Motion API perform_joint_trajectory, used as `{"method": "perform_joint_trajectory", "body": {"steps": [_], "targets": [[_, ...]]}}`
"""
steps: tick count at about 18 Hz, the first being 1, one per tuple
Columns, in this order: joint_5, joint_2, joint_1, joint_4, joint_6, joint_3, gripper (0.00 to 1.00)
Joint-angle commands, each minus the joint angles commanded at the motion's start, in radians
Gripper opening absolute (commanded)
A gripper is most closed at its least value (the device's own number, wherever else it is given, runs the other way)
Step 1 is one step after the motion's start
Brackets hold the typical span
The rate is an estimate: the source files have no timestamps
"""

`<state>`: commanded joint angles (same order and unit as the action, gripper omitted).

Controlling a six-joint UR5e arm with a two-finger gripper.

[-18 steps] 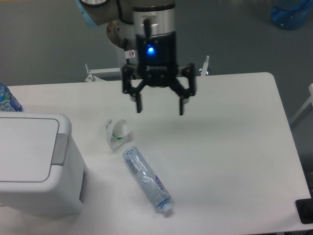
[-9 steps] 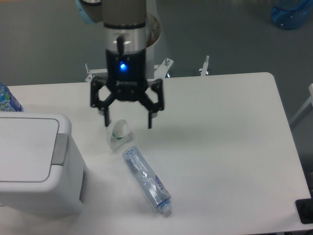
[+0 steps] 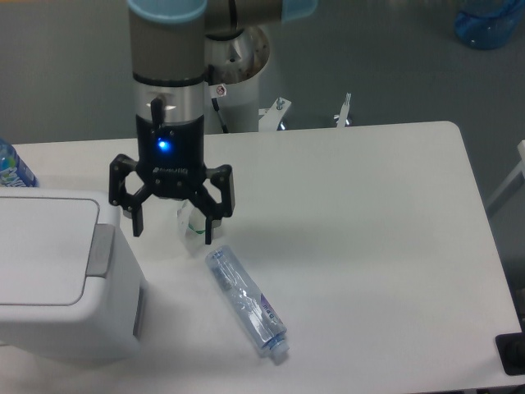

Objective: Open the trash can
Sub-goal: 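Lower the gripper onto the lid edge of the white trash can, then press the gripper down on the lid edge to pop it open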

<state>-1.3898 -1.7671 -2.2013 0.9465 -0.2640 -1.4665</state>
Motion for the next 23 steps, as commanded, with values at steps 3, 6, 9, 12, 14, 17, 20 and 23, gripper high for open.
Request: {"method": "perform_joint_trajectory", "body": {"steps": [3, 6, 9, 12, 14, 17, 20, 23], "targets": [[0.002, -0.003, 0.012, 0.0, 0.054, -0.005, 1.0], [0.002, -0.005, 0.025, 0.0, 0.087, -0.008, 1.0], [0.0, -0.009, 0.035, 0.0, 0.118, -0.009, 1.0], [0.0, -0.015, 0.04, 0.0, 0.118, -0.011, 1.0], [0.0, -0.018, 0.041, 0.0, 0.118, -0.011, 1.0], [0.0, -0.02, 0.048, 0.0, 0.121, -0.012, 1.0], [0.0, -0.02, 0.048, 0.0, 0.129, -0.014, 1.0], [0.0, -0.021, 0.048, 0.0, 0.129, -0.015, 1.0]]}}
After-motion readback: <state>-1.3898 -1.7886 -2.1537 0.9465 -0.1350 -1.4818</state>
